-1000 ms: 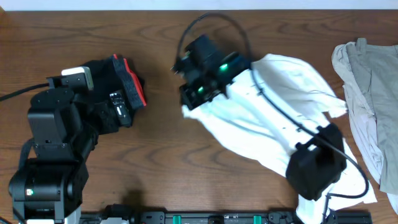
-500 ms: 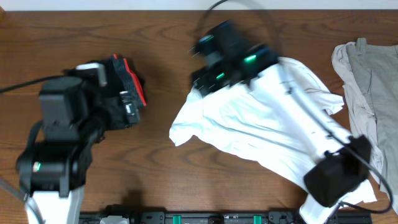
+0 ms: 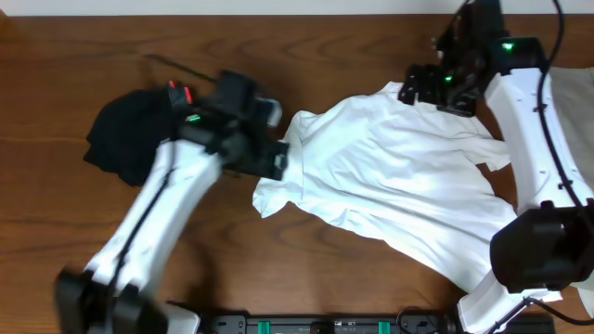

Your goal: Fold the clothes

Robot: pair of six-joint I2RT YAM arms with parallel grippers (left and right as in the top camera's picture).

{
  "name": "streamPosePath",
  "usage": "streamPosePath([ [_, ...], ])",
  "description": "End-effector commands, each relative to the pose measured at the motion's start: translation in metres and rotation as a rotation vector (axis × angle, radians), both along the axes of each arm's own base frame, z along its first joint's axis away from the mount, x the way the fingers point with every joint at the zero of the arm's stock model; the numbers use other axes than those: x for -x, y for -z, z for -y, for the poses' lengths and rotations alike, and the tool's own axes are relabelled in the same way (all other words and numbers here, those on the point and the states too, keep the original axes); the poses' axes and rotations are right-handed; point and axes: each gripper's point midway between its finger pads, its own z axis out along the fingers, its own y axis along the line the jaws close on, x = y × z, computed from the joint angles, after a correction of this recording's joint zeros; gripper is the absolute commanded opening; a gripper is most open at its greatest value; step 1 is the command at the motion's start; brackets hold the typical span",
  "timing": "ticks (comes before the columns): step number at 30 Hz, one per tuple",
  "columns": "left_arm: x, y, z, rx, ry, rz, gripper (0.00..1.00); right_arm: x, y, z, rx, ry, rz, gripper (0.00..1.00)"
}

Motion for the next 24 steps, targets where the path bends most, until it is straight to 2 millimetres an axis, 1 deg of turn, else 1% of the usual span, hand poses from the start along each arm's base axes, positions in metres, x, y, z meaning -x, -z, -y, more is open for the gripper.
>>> streamPosePath([
  [1, -0.004, 0.031, 0.011, -0.082, 0.063, -0.037, 0.85, 0.002, -0.003, 0.010, -0.012, 0.039, -0.010, 0.89],
  [2, -0.004, 0.043, 0.016, -0.099, 0.078, -0.058, 0.84, 0.003, -0.003, 0.012, -0.010, 0.038, -0.013, 0.89],
  [4, -0.006, 0.060, 0.024, -0.113, 0.096, -0.078, 0.80, 0.004, -0.003, 0.013, -0.004, 0.027, -0.013, 0.89],
  [6, -0.008, 0.077, 0.031, -0.125, 0.112, -0.093, 0.79, 0.004, -0.002, 0.013, 0.000, 0.017, -0.014, 0.89],
  [7, -0.009, 0.083, 0.032, -0.135, 0.113, -0.095, 0.77, 0.004, -0.002, 0.013, 0.000, 0.017, -0.014, 0.89],
  [12, -0.015, 0.107, 0.037, -0.172, 0.119, -0.096, 0.76, 0.004, -0.002, 0.013, 0.001, 0.014, -0.014, 0.90],
  [15, -0.021, 0.121, 0.034, -0.213, 0.117, -0.088, 0.72, 0.005, -0.002, 0.013, 0.002, 0.010, -0.013, 0.90],
  [16, -0.023, 0.126, 0.033, -0.229, 0.114, -0.086, 0.67, 0.005, -0.002, 0.013, 0.003, 0.010, -0.014, 0.90],
  [19, -0.028, 0.135, 0.025, -0.279, 0.098, -0.075, 0.58, 0.005, -0.002, 0.013, 0.005, 0.002, -0.015, 0.90],
  [22, -0.031, 0.137, 0.020, -0.313, 0.091, -0.062, 0.47, 0.006, -0.002, 0.013, 0.007, -0.004, -0.016, 0.89],
  [24, -0.033, 0.136, 0.015, -0.341, 0.085, -0.049, 0.38, 0.006, -0.002, 0.013, 0.008, -0.007, -0.016, 0.89],
])
